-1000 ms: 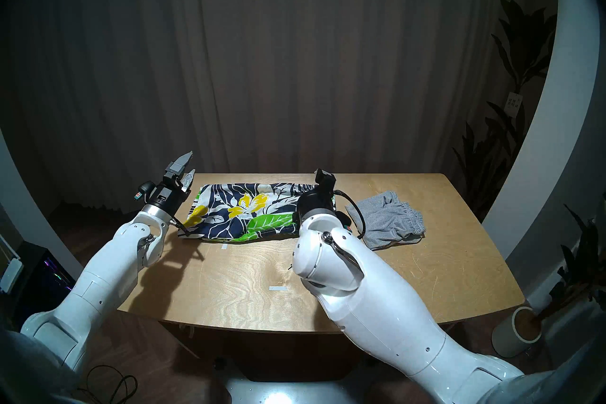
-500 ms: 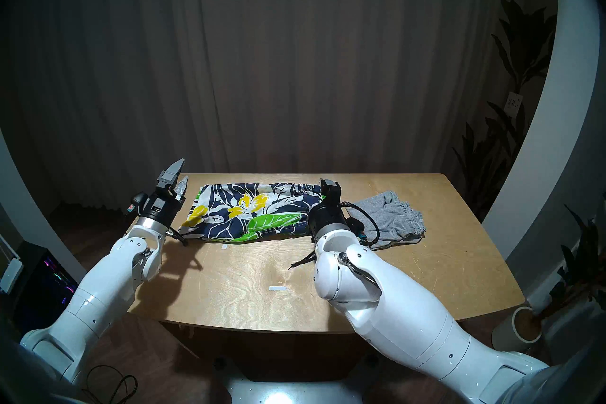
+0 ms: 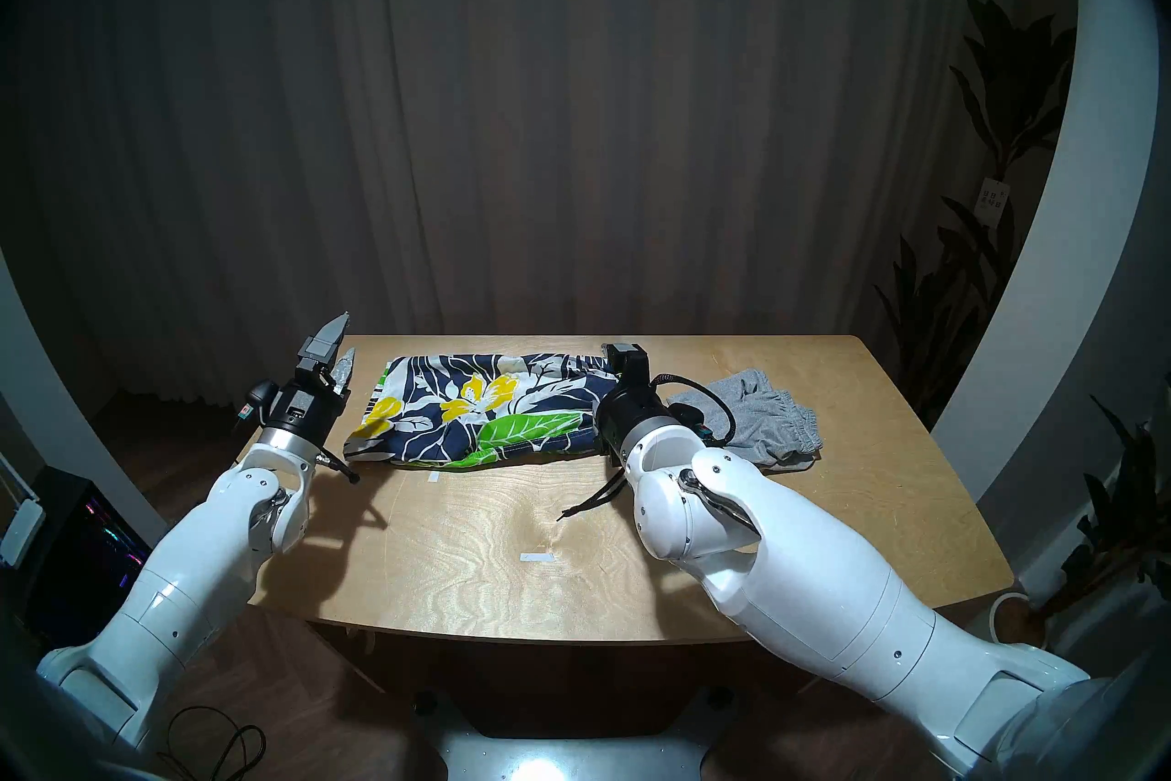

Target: Fold pants twice and stack them

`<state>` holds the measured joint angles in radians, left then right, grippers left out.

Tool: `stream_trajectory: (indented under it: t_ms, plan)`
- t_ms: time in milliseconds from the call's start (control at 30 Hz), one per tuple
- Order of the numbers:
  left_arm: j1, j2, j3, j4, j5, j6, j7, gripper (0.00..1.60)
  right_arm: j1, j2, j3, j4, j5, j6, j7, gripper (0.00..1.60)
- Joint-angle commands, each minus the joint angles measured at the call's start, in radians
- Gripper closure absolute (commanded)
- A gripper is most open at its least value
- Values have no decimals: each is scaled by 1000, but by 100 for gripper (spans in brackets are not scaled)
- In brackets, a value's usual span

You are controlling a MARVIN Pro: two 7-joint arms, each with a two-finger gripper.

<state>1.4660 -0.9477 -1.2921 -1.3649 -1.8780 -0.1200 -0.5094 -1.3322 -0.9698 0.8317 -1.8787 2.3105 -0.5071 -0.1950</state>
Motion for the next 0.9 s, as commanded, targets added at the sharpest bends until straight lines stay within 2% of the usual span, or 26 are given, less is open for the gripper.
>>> stream_trajectory:
  t_ms: [0,133,200,500,700,867]
  plan:
    - [6,7,-15,-47,5,-24,2,0,-8,31,-6,-7,-66,-45,27,0]
    - [13,6,-17,-61,-1,-31,15,0,-13,10,-19,28,-94,-78,47,0]
    - [17,11,-17,-68,1,-34,22,0,-10,5,-32,35,-108,-107,30,0]
    - [41,30,-28,-102,4,-49,39,0,-12,-36,-62,91,-119,-144,56,0]
    - [38,31,-26,-102,6,-51,42,0,14,-52,-83,115,-130,-166,28,0]
    - [33,29,-23,-99,4,-50,41,0,48,-50,-96,141,-129,-156,-8,0]
